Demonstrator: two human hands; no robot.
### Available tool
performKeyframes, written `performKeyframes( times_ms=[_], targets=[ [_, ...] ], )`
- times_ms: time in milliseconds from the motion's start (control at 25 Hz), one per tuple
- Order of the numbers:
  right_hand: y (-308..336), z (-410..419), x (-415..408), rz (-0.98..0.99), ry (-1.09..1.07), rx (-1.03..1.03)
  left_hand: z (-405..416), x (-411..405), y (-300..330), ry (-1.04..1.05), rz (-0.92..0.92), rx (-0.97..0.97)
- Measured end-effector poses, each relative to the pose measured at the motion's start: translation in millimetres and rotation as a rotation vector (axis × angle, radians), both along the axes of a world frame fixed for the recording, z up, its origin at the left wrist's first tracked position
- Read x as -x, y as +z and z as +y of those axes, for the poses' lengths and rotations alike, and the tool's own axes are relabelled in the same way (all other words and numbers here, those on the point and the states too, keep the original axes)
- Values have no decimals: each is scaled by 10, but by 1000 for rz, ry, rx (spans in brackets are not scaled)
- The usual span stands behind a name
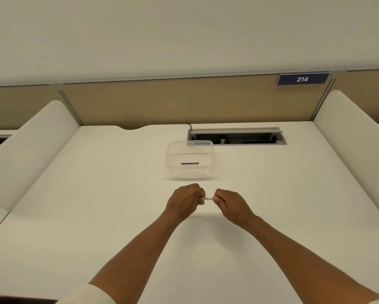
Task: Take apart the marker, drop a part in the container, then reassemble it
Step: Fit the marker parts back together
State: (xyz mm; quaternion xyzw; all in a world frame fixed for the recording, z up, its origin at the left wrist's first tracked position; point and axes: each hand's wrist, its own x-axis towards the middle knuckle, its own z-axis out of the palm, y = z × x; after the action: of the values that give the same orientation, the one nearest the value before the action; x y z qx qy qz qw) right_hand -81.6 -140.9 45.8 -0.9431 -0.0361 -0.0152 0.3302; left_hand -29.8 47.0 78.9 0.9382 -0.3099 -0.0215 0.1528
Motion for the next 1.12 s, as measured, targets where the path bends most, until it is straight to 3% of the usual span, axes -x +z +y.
performKeyframes(
  times_ms=[80,280,320,400,560,720,800,960,1040,1120],
  targets=[
    [0,40,10,83,-82,-167,-21,-2,-10,8,21,21],
    [152,228,24,429,-365,-854,-39,-26,-2,16,11,20],
    [171,245,7,486,-407,-896,-37,-28,-5,17,9,12],
    [177,263,-31,507,-404,-775,-14,-35,-5,28,1,-1],
    [123,119,-24,153,-95,-44,39,-69,-17,31,-10,-11],
    [151,-13,-61,-1,77,223,18,-67,-15,28,-1,-1],
    [113,-59,-81,23,83,107,-7,-50,-16,21,3,6],
    [97,38,-44,175,-119,-436,-66,-54,12,19,-13,35],
    [125,139,-34,312,-258,-703,-89,-73,48,12,-33,26],
    [157,186,-50,466,-332,-833,-82,-87,63,1,-41,7]
  ],
)
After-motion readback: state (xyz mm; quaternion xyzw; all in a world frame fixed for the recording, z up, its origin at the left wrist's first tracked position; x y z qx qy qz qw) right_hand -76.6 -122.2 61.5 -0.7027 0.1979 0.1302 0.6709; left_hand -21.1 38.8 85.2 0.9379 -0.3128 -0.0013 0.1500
